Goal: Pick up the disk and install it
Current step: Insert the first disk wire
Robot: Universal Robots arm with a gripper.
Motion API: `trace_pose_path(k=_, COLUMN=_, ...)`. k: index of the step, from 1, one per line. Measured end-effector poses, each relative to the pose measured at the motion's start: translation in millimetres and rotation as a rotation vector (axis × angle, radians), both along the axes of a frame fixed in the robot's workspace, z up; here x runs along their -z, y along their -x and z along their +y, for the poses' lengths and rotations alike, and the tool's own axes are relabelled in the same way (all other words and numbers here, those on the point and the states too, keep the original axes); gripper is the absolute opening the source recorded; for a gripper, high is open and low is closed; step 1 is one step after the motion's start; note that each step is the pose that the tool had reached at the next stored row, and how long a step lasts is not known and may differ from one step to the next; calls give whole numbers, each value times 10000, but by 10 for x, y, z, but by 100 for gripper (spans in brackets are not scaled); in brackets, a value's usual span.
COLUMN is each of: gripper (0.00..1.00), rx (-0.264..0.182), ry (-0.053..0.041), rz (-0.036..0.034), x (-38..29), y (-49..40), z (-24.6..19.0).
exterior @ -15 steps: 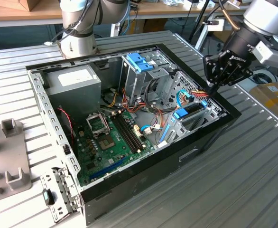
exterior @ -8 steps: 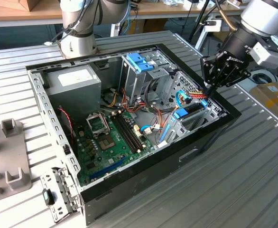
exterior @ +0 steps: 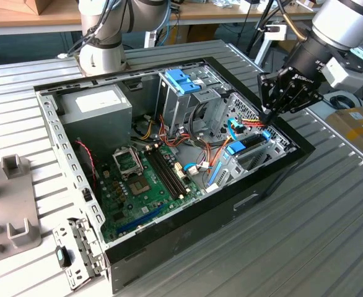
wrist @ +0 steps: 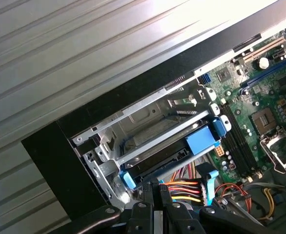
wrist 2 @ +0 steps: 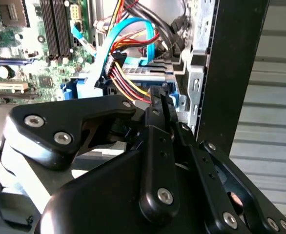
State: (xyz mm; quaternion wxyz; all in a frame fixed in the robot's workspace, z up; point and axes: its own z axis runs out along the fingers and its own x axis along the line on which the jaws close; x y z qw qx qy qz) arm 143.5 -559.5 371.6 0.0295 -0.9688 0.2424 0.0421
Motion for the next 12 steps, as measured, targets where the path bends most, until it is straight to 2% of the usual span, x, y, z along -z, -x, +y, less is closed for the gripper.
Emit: trace_pose_path(k=12, gripper=17, rx=0, ry=-10, rz=0, x=52, y=51, z=-27)
